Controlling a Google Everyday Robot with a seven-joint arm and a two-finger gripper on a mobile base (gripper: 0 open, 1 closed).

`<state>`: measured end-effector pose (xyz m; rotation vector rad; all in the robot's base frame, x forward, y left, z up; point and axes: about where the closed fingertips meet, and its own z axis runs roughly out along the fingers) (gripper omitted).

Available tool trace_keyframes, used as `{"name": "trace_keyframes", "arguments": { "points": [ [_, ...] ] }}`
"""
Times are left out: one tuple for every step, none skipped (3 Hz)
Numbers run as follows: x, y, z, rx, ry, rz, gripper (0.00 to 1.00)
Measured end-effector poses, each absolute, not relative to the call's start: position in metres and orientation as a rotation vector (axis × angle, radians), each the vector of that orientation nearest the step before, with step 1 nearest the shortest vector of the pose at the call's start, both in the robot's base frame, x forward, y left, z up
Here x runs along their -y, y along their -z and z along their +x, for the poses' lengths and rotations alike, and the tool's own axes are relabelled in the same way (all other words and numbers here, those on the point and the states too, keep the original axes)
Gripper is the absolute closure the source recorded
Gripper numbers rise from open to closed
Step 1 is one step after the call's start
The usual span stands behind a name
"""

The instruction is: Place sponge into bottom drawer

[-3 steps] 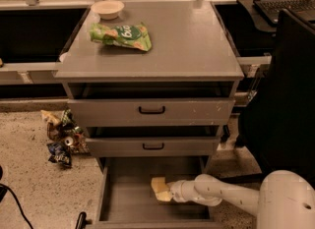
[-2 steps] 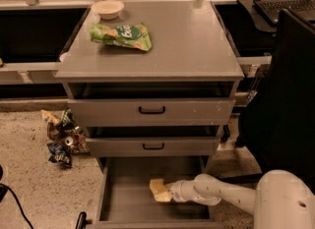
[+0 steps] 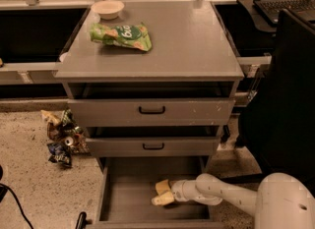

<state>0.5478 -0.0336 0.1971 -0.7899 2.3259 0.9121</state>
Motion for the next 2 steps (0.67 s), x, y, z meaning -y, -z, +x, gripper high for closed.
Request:
{"name": "trace_keyframes", "arguments": {
  "points": [
    [0.046, -0.207, 0.548, -2.312, -0.895, -0.763, 0.0],
    [0.069, -0.242, 0.541, -2.225, -0.872, -0.717, 0.0]
  ]
}}
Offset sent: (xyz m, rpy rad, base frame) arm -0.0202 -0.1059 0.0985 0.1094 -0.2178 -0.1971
